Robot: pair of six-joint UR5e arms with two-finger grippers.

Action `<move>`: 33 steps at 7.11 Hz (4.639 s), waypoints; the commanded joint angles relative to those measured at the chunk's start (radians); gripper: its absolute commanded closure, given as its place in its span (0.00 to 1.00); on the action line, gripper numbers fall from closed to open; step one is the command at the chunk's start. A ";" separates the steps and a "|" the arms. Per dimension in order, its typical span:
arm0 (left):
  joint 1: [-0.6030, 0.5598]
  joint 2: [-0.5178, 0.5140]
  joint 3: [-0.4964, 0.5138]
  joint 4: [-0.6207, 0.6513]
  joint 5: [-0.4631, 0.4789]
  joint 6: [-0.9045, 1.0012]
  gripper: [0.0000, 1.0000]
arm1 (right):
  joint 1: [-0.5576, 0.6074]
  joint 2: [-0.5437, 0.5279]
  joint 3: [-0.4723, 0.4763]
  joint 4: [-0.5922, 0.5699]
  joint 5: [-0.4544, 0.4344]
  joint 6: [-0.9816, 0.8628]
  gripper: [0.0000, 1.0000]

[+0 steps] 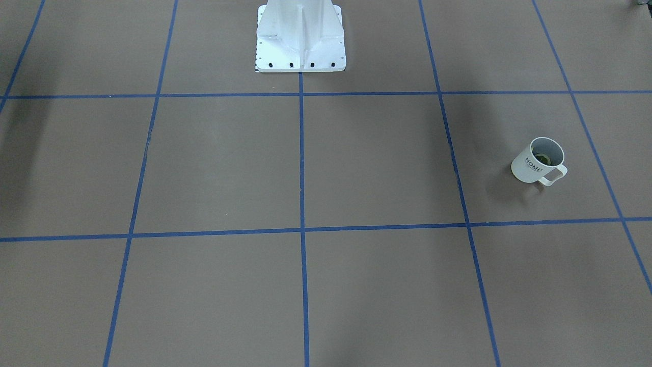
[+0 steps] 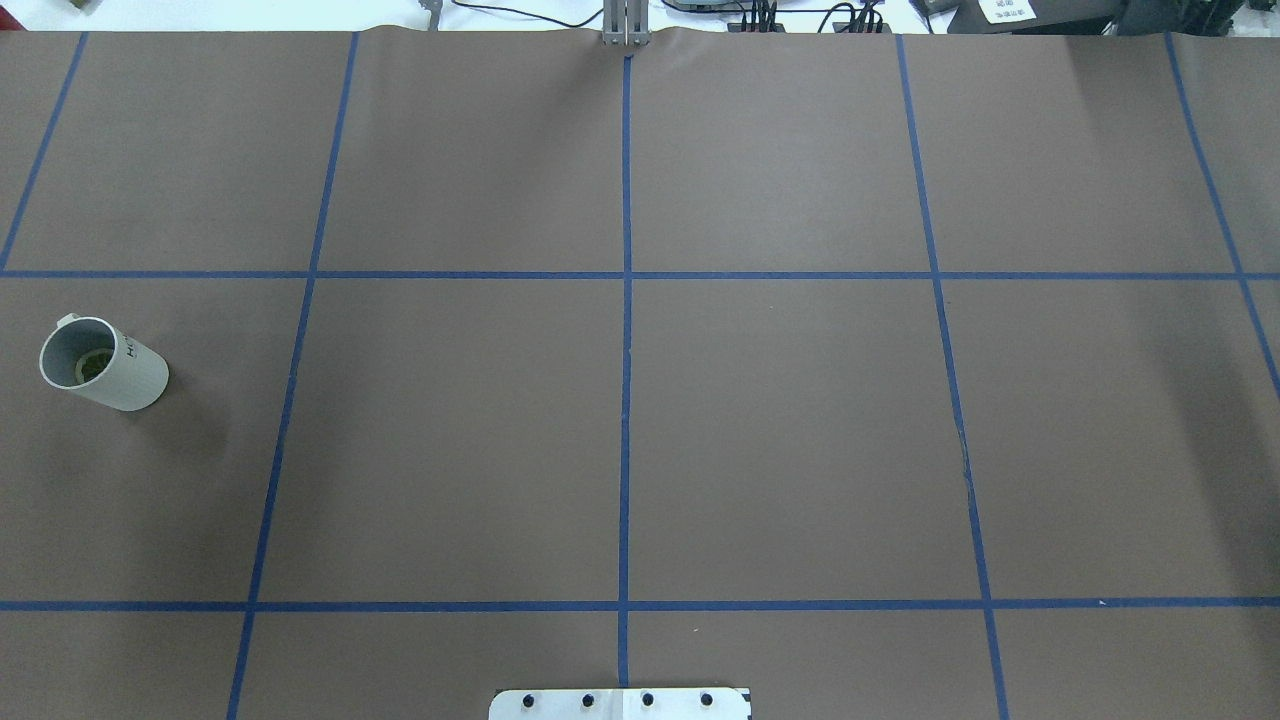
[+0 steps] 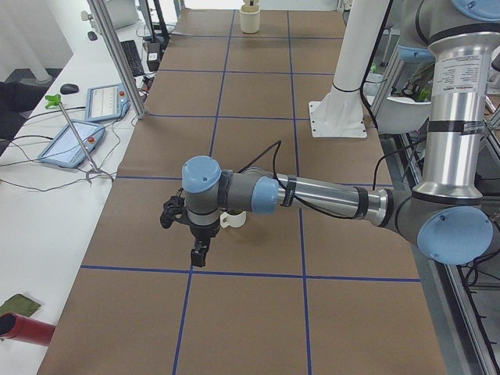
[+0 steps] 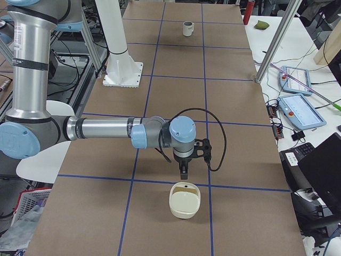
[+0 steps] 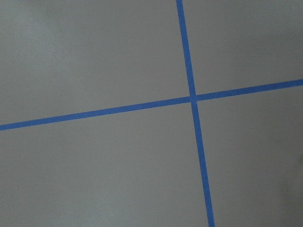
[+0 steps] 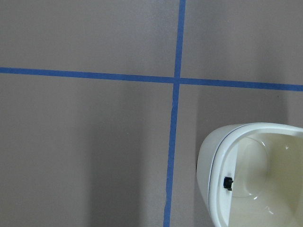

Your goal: Left arm hands cup to right arm to dump lemon

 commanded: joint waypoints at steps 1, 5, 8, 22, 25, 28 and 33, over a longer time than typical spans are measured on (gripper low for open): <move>0.049 -0.007 -0.087 -0.002 0.001 -0.163 0.00 | 0.000 0.002 0.007 0.000 0.000 0.000 0.00; 0.169 -0.003 -0.127 -0.052 -0.059 -0.661 0.00 | 0.001 0.002 0.016 0.000 0.000 0.000 0.00; 0.325 0.035 -0.139 -0.130 -0.036 -0.989 0.00 | 0.001 -0.001 0.024 0.000 0.000 0.000 0.00; 0.525 0.080 -0.001 -0.355 0.022 -1.114 0.63 | 0.001 -0.001 0.024 0.000 -0.008 0.000 0.00; 0.524 0.066 -0.013 -0.343 0.007 -1.117 1.00 | 0.001 -0.001 0.024 -0.002 0.000 0.002 0.00; 0.378 0.015 -0.051 -0.256 -0.197 -1.117 1.00 | 0.001 0.003 0.025 0.000 0.000 0.002 0.00; 0.372 -0.399 -0.136 0.354 -0.160 -1.120 1.00 | -0.005 0.006 0.050 0.015 0.131 0.018 0.00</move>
